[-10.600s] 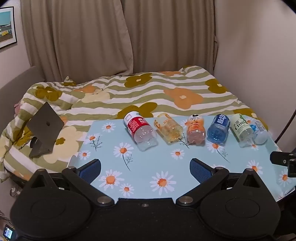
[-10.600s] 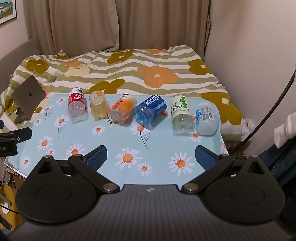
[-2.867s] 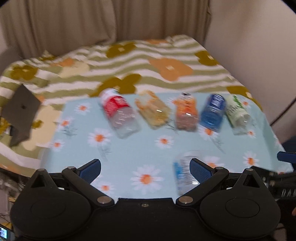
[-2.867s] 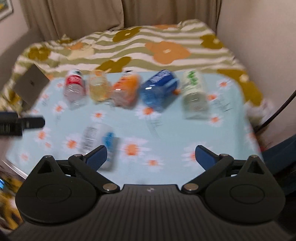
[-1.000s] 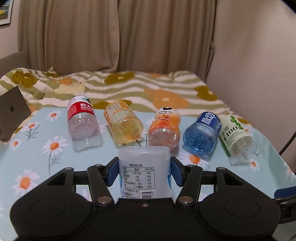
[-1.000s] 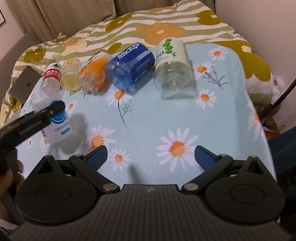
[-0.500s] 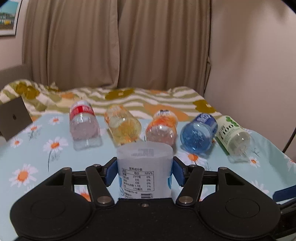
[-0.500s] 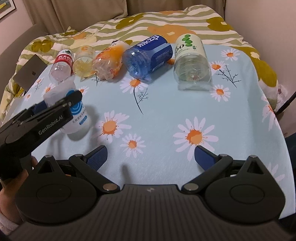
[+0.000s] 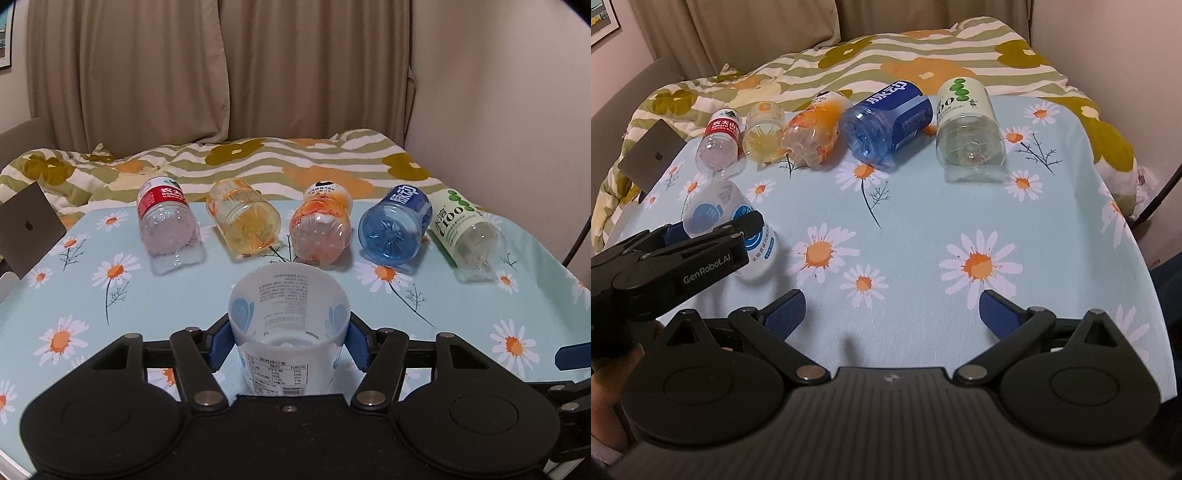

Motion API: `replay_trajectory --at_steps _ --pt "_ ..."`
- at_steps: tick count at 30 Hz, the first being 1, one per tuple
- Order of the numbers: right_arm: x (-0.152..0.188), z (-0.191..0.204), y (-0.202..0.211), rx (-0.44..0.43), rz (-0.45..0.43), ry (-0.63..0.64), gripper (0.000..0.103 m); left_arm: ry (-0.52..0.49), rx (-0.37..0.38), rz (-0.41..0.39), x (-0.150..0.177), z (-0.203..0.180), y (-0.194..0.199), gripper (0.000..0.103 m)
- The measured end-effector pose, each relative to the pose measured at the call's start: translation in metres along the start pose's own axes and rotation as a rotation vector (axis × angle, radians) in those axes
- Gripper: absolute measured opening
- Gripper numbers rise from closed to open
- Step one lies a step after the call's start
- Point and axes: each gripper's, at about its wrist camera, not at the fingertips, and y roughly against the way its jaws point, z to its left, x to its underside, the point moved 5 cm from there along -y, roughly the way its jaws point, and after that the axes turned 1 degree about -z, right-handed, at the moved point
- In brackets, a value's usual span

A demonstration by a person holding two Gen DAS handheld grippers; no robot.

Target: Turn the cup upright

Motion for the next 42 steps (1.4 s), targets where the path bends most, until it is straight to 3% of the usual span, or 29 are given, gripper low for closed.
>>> replay_trajectory --at_steps 2,6,10,17,30,42 --pt "0.001 0.000 0.002 0.003 -0.001 -0.007 0.103 0.006 0.000 0.007 0.000 0.002 0.000 0.085" --pt "0.003 -0.001 0.007 0.012 -0.006 -0.016 0.103 0.009 0.021 0.001 -0.002 0.002 0.002 0.086" --pt "0.002 -0.002 0.014 0.020 -0.020 -0.025 0.103 0.010 0.030 -0.013 -0.005 0.003 0.008 0.102" --pt "-0.008 0.005 0.040 0.028 -0.069 -0.037 0.103 -0.034 0.032 0.006 -0.015 0.008 0.028 0.102" --pt "-0.047 0.049 0.106 0.110 -0.139 0.059 0.103 -0.008 0.039 0.106 -0.061 0.052 0.109 0.103" --pt "-0.038 0.071 0.118 0.161 -0.140 0.079 0.103 0.034 0.011 0.113 -0.064 0.089 0.141 0.103"
